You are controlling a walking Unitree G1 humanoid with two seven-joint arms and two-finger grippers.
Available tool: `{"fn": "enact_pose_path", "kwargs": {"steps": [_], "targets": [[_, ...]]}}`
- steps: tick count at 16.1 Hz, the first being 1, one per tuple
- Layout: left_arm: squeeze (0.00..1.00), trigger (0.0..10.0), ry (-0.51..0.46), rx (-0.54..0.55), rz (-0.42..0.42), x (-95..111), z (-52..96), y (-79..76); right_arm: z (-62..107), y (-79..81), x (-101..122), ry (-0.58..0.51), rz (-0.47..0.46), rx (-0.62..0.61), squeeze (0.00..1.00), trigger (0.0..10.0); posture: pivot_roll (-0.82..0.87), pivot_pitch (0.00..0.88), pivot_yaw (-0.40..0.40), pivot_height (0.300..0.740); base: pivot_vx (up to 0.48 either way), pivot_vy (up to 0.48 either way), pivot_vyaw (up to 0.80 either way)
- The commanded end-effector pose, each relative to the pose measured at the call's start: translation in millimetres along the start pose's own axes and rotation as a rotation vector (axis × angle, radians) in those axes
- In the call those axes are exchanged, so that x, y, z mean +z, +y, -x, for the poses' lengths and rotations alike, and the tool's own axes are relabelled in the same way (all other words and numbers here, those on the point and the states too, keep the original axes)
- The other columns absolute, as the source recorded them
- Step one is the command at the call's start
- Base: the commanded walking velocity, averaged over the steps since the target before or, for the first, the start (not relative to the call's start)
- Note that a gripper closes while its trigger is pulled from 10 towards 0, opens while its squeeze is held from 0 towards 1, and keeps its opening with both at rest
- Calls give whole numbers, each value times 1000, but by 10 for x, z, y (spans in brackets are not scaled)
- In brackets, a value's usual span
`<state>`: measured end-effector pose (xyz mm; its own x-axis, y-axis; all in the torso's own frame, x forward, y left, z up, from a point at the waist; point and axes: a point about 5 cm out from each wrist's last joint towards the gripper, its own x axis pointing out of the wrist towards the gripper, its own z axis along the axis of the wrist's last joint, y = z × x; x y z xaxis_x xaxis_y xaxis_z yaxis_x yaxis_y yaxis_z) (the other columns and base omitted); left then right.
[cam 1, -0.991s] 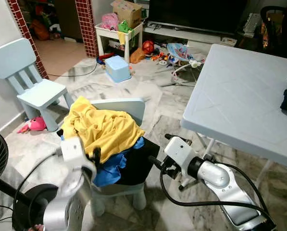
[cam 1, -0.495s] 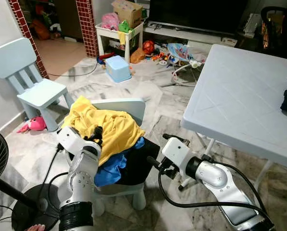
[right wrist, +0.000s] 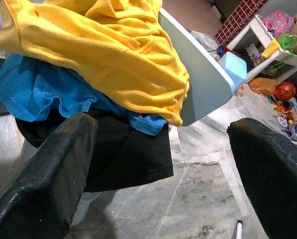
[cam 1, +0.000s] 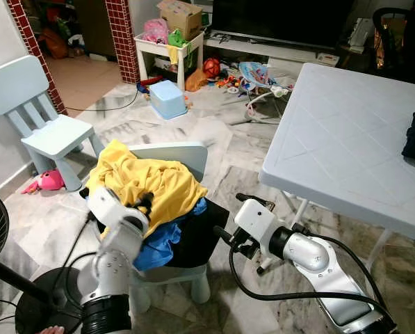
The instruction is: Hang hanger
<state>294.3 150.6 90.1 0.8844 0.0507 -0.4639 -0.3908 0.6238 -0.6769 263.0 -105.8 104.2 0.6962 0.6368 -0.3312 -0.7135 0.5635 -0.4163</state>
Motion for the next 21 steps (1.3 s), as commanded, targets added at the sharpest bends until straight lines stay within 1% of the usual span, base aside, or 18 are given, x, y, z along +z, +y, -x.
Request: {"fn": "enact_pose_path", "kwargs": {"steps": [1,3,4,5,6,7,8,9,11,12,13,14,15,17,18,19,20,21], "targets": [[0,10000,135,39,117,-436,96,103,4,-46,2,-3,8,-19,0,10000,-127,0,-22,740,0,0,0],[0,10000,237,82,67,-595,99,123,-37,-42,45,-16,14,-13,0,10000,-130,0,-20,740,0,0,0],[0,10000,244,89,33,-597,102,128,-39,-45,53,-18,14,-15,0,10000,-135,0,-17,740,0,0,0],[0,10000,239,107,-15,-553,104,147,-21,-52,33,-12,14,-19,0,10000,-139,0,-13,740,0,0,0],[0,10000,247,130,-53,-534,99,191,-7,-56,14,-6,13,-21,0,10000,-139,0,-13,740,0,0,0],[0,10000,247,124,-106,-508,97,224,-1,-56,4,-4,12,-22,0,10000,-139,0,-13,740,0,0,0],[0,4667,247,137,-175,-468,91,309,-1,-54,7,-5,12,-24,0,10000,-136,0,-7,740,0,0,0],[0,0,264,157,-176,-441,88,400,-4,-52,13,-6,10,-27,0,10000,-135,0,-3,740,0,0,0],[0,0,288,174,-148,-448,91,444,-15,-46,15,-7,8,-29,0,10000,-126,0,2,740,0,0,0],[0,0,298,162,-206,-453,94,438,-22,-41,19,-10,14,-29,0,10000,-125,0,4,740,0,0,0],[0,1373,250,108,-420,-393,77,400,-28,-41,21,-13,28,-31,0,10000,-122,0,9,740,0,0,0],[0,39,222,86,-459,-341,55,412,-32,-64,11,-10,22,-41,0,10000,-119,0,11,740,0,0,0],[0,0,224,95,-425,-321,40,442,-34,-76,9,-9,22,-45,0,10000,-118,0,12,740,0,0,0],[0,0,210,112,-417,-272,25,483,-41,-82,9,-10,21,-51,0,10000,-115,0,16,740,0,0,0],[0,3569,204,114,-419,-260,26,481,-42,-82,4,-9,21,-52,0,10000,-111,0,16,740,0,0,0],[0,8078,202,116,-421,-257,27,481,-43,-82,1,-10,21,-53,0,10000,-110,0,17,740,0,0,0],[0,10000,185,114,-404,-253,29,464,-46,-82,-2,-10,21,-54,0,10000,-107,0,17,740,0,0,0],[0,10000,147,118,-354,-244,39,430,-60,-83,-4,-12,21,-54,0,10000,-102,0,15,740,0,0,0]]}}
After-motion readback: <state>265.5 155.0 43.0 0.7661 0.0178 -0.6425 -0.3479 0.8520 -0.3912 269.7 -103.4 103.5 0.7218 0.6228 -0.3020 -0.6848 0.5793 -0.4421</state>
